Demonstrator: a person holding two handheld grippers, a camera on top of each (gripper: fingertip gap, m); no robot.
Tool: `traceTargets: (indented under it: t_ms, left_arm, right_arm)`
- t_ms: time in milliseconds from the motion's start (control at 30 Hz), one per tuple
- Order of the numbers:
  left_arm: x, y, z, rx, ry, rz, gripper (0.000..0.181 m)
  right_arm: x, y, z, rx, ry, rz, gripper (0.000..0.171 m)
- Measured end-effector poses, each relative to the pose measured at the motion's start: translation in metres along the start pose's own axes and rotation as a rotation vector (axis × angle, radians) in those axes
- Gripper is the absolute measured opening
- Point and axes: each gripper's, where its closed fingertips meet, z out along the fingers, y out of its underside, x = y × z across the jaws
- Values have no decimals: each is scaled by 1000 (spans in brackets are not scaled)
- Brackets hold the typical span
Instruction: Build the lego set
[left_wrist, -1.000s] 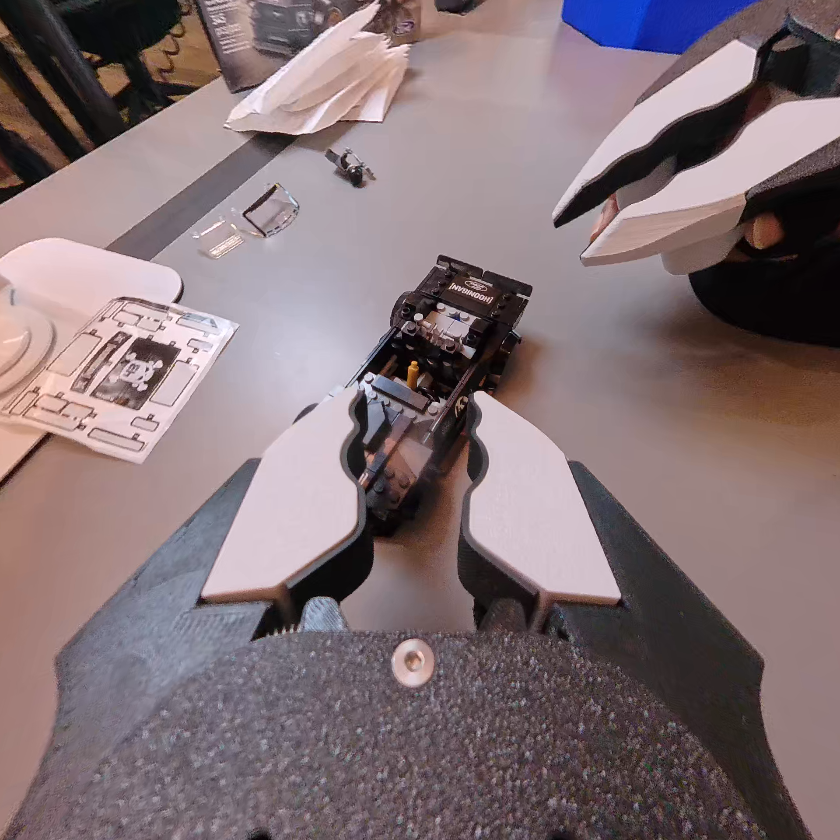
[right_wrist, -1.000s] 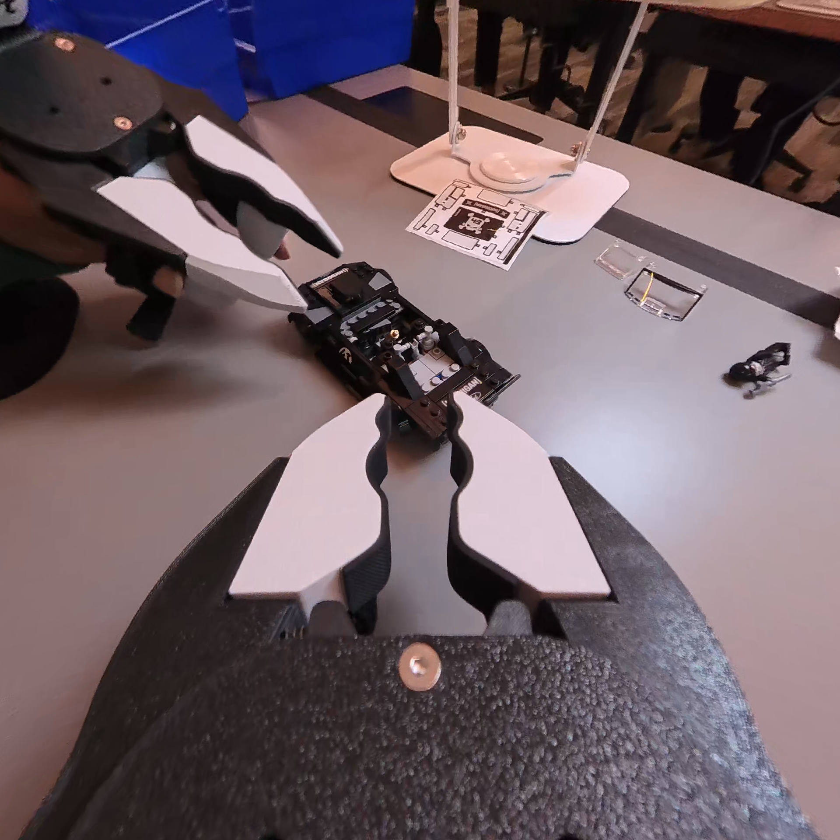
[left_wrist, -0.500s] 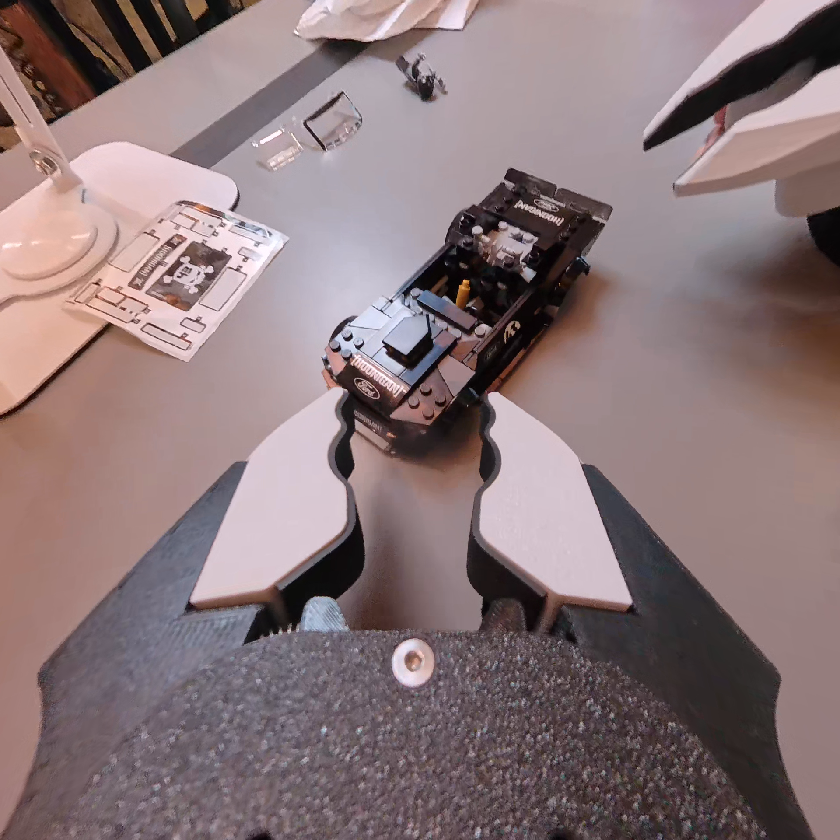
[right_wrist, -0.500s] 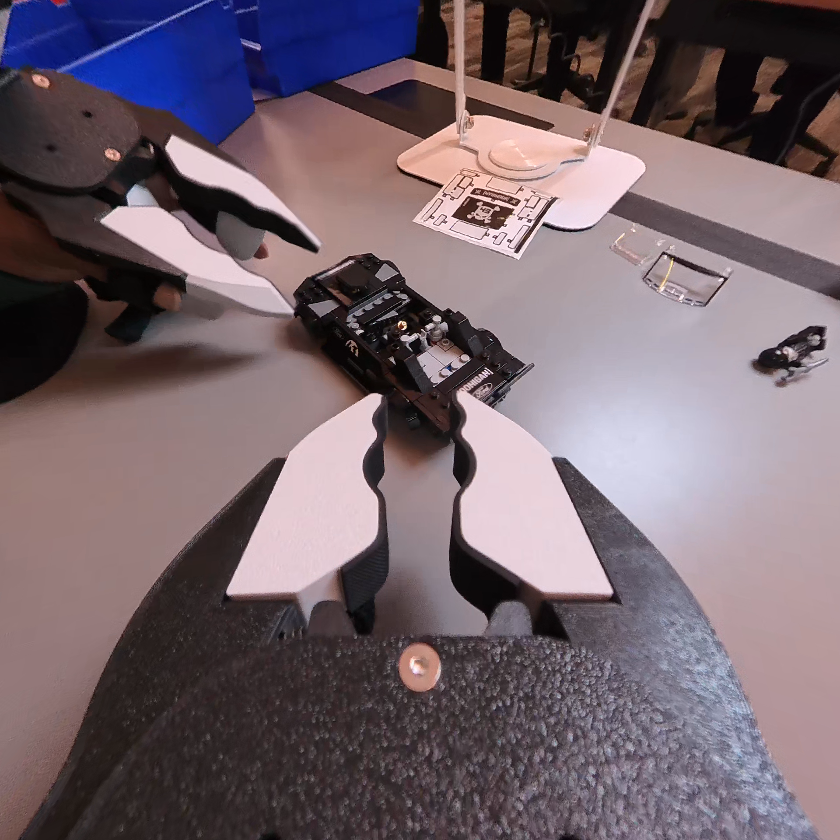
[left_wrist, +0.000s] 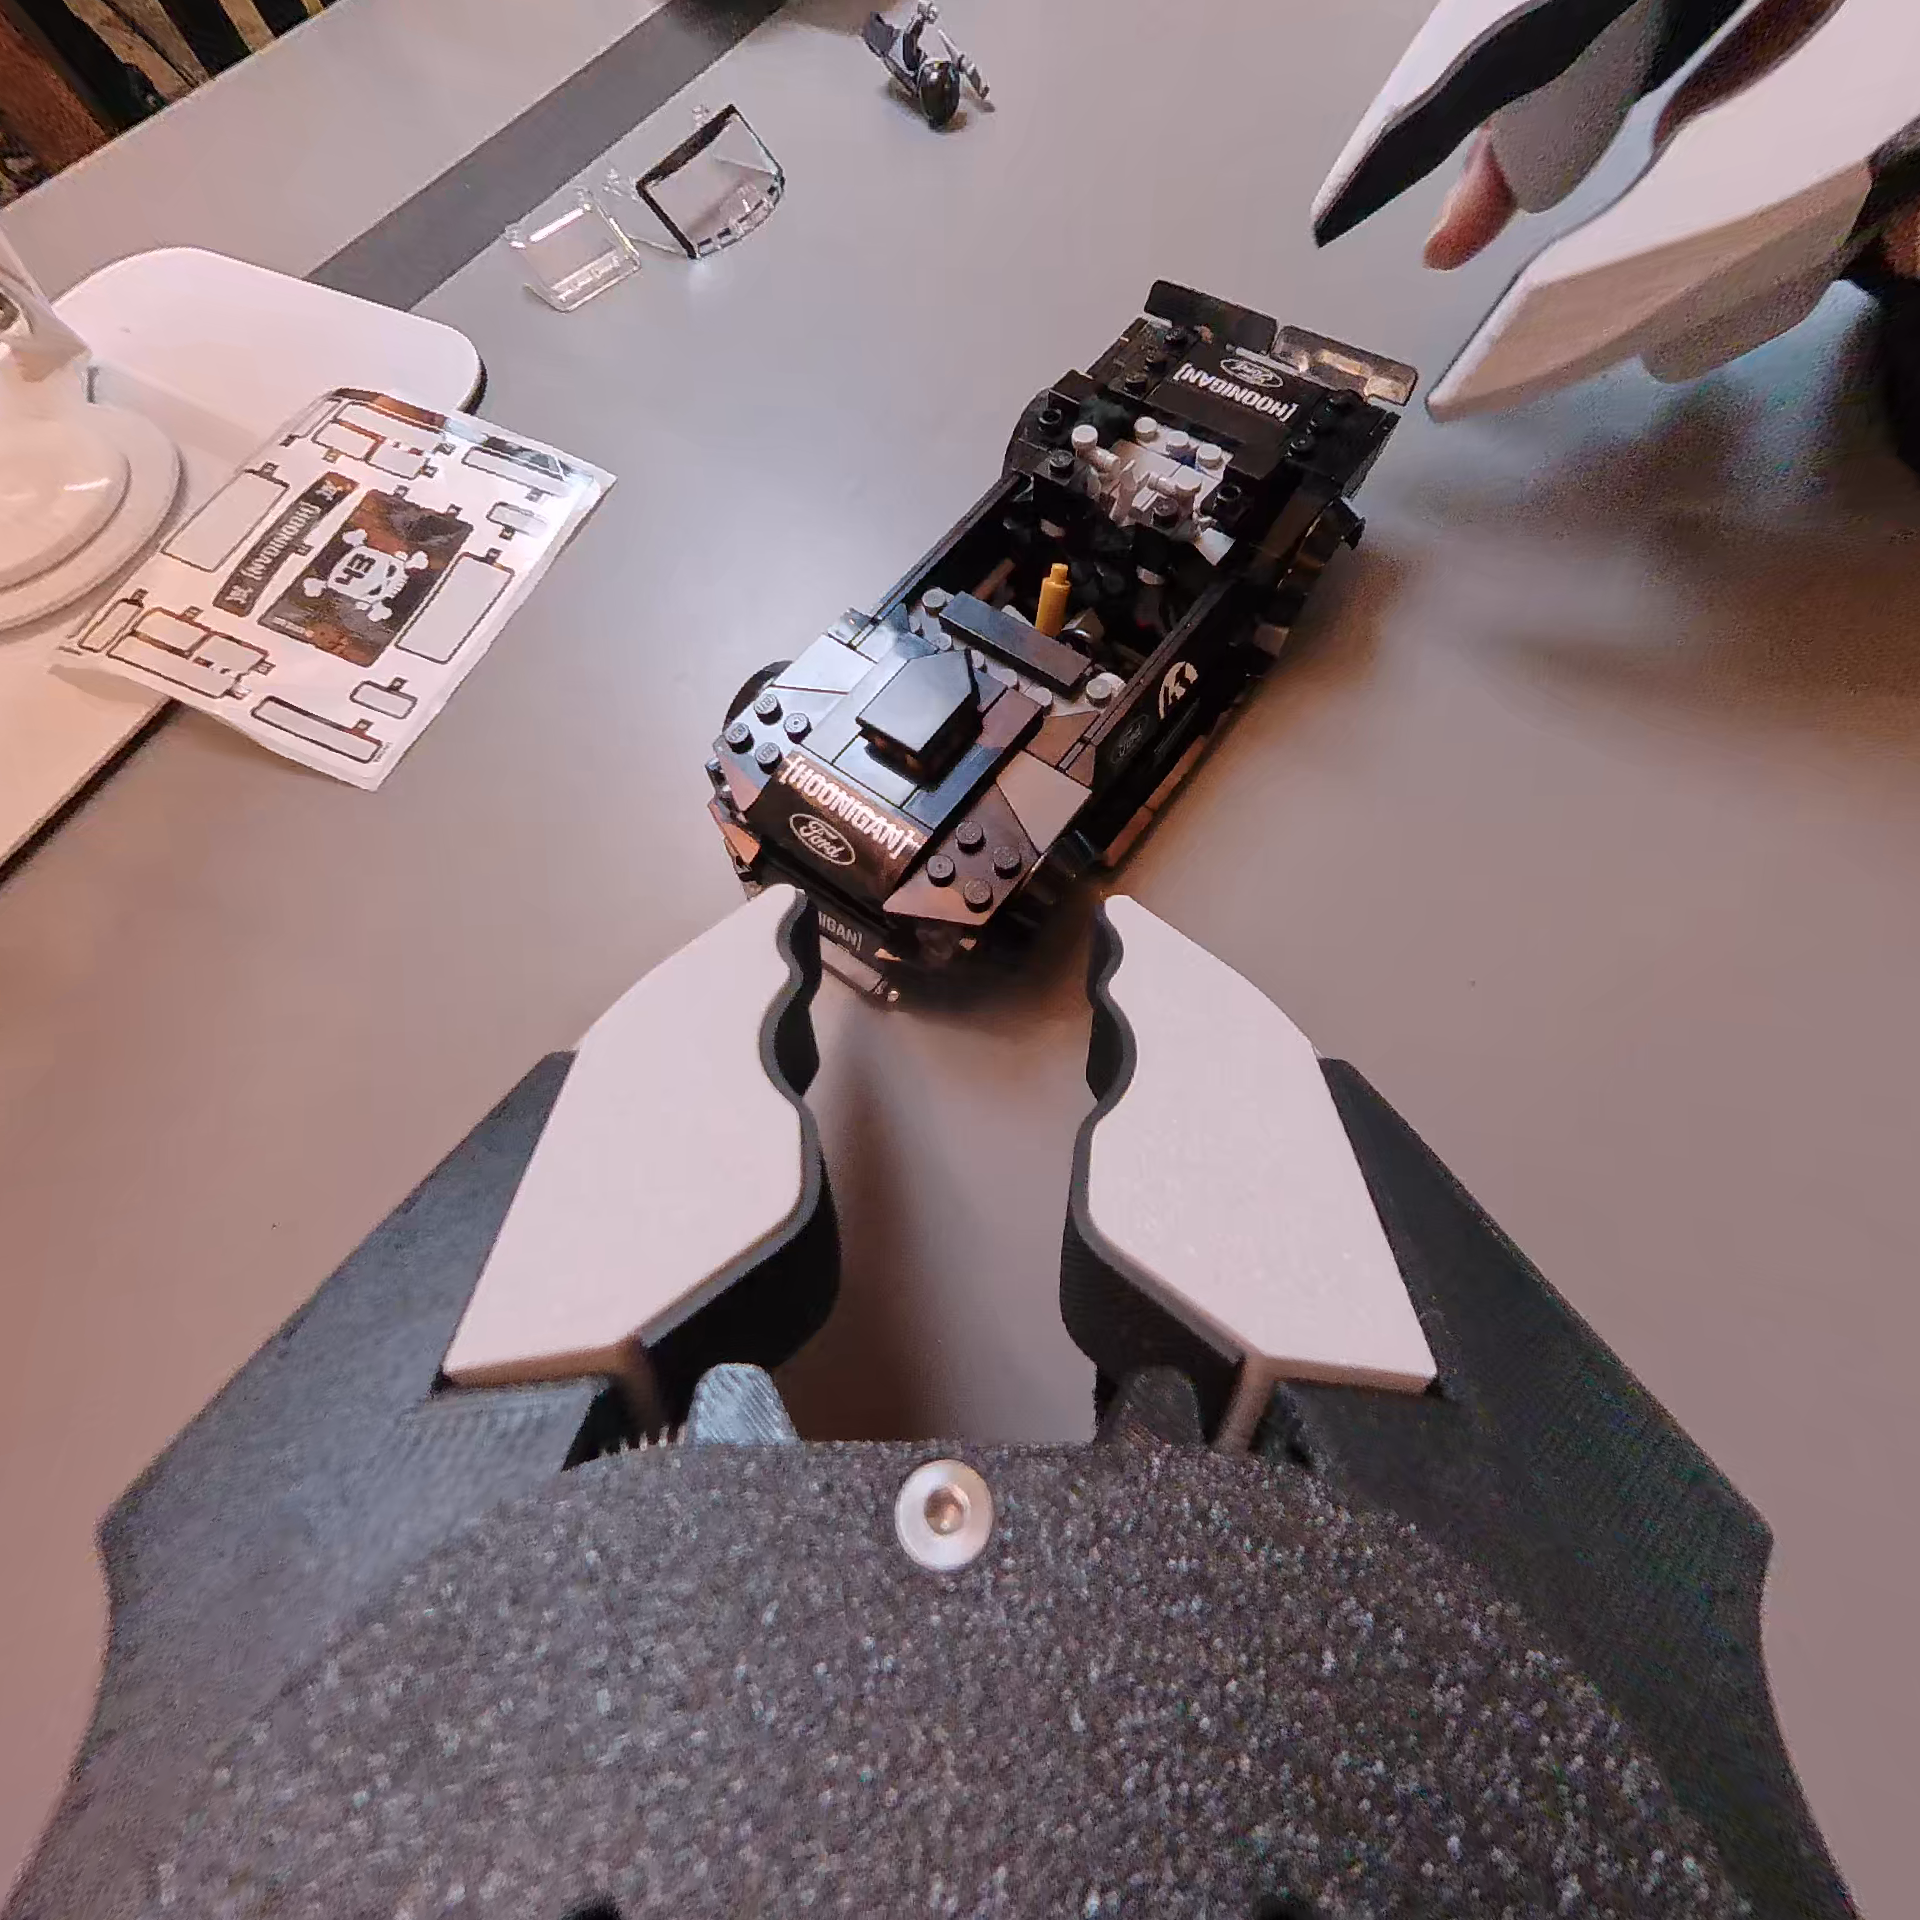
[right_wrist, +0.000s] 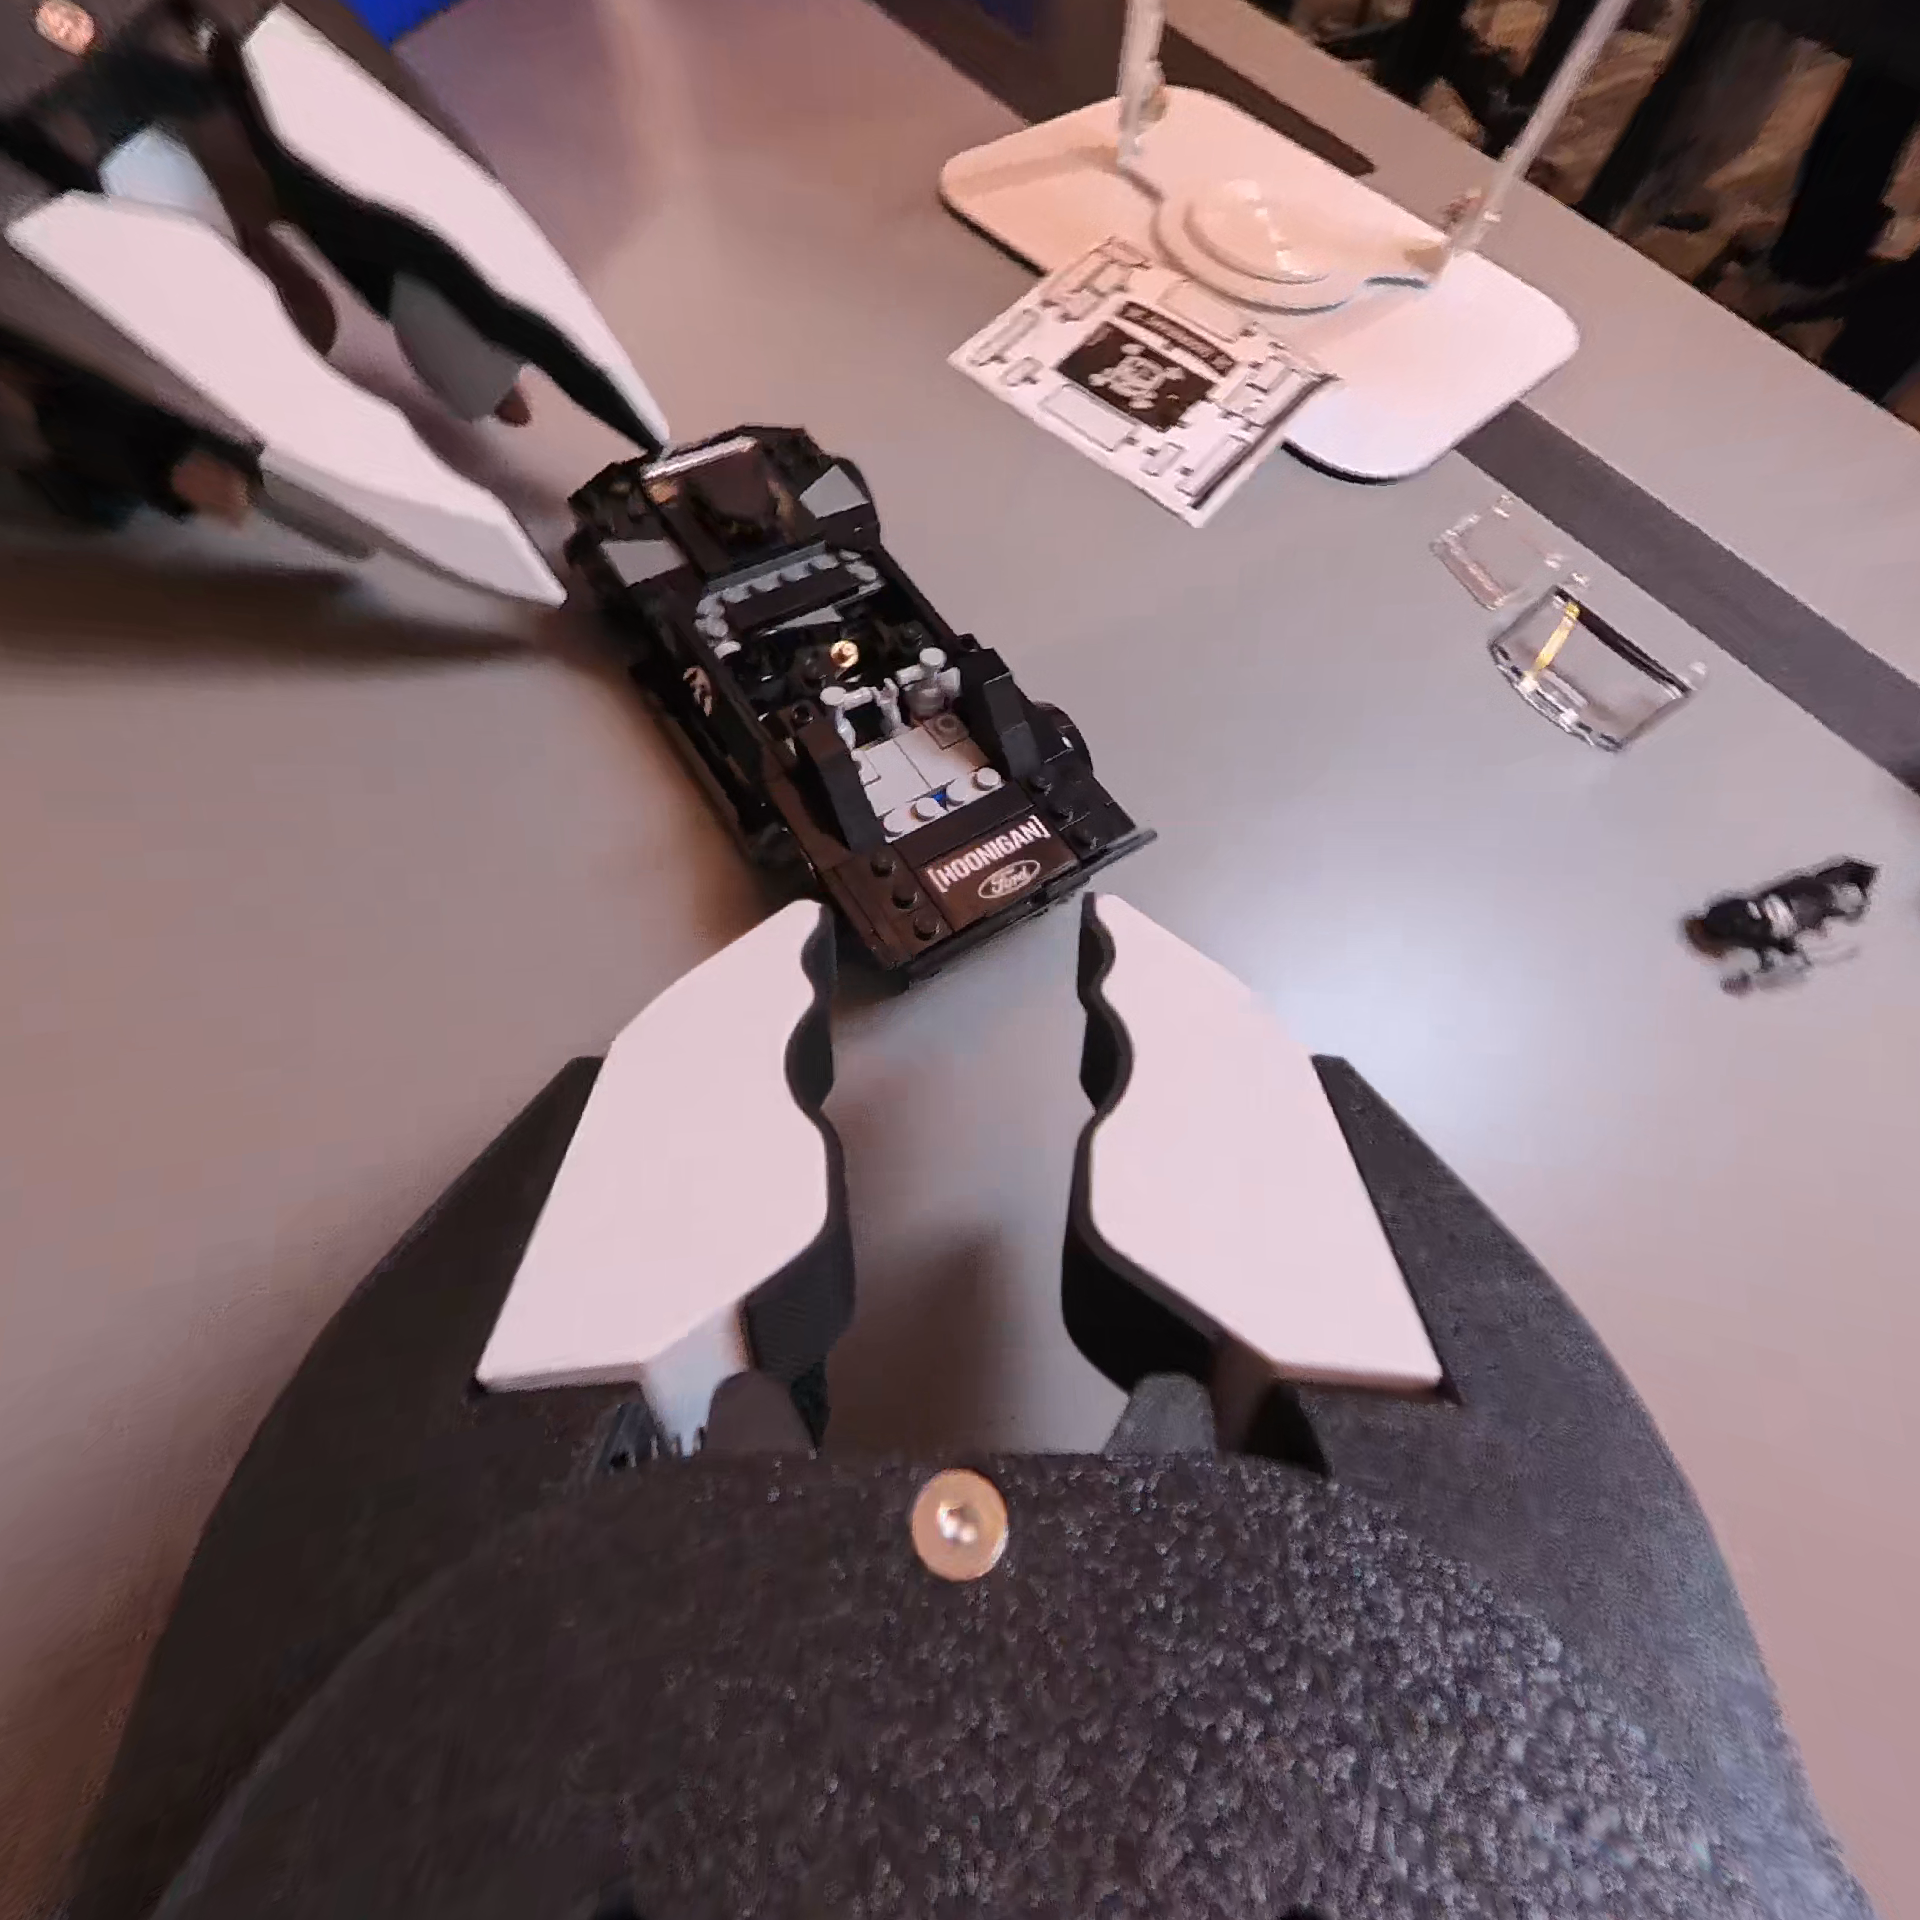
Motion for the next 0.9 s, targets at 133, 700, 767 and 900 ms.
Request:
traceTargets:
  t_ms: [133, 700, 767, 900]
  left_arm:
    - [-2, 0, 0, 5, 8, -28, 47]
    - [-5, -7, -4, 58, 33, -32, 46]
    - [-4, -14, -9, 97, 38, -27, 46]
    - [-8, -17, -15, 119, 17, -27, 46]
  right_arm:
    - [3, -2, 9, -12, -68, -127, 63]
    - [18, 8, 29, -61, -167, -153, 76]
    - [32, 8, 31, -59, -136, -145, 74]
    - [47, 2, 32, -23, -114, -91, 68]
